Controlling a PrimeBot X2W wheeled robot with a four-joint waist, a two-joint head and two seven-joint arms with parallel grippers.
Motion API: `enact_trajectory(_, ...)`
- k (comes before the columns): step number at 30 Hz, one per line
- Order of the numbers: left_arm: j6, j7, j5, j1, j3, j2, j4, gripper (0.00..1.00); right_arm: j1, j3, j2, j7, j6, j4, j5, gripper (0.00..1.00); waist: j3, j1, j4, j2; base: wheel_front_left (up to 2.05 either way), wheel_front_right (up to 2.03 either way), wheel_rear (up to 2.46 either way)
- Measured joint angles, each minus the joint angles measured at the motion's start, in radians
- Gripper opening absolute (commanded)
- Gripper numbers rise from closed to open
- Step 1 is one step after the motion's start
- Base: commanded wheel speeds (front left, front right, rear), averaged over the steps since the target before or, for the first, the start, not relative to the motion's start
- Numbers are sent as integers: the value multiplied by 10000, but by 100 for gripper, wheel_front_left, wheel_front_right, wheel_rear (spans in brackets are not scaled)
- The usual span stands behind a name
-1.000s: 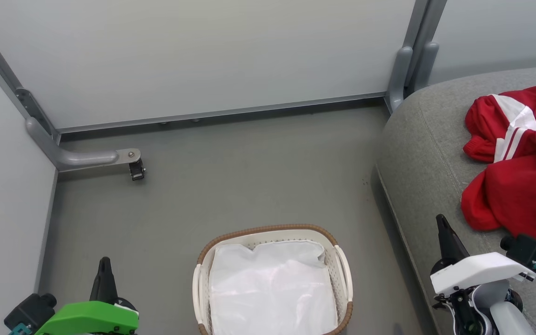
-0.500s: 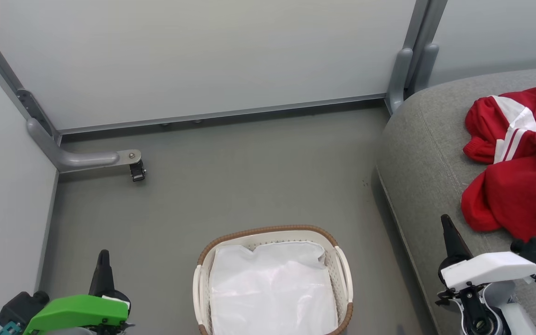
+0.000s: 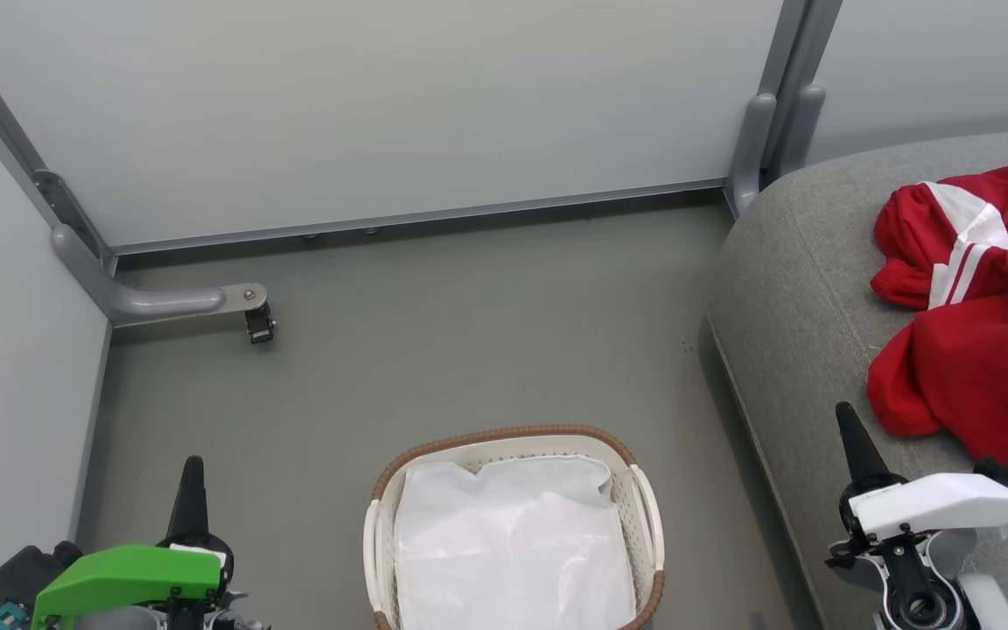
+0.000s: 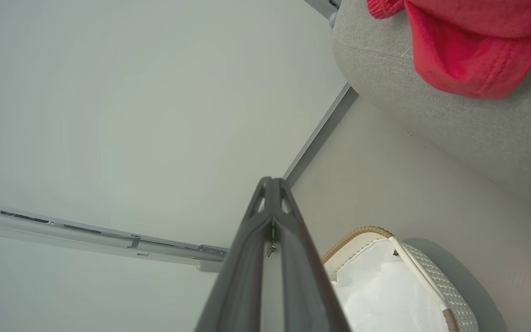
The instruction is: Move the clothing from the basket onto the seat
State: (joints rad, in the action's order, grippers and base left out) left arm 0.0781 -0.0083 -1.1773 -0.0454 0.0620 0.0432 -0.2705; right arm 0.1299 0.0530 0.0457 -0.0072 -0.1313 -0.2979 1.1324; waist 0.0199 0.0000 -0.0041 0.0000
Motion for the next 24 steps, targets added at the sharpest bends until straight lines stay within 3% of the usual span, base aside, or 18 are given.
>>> enact_trajectory(24, 236, 593, -1992, -262, 247, 13, 104, 0, -81, 284, 4, 558, 2, 244, 2228, 0, -69, 0, 17, 0, 0, 0, 0)
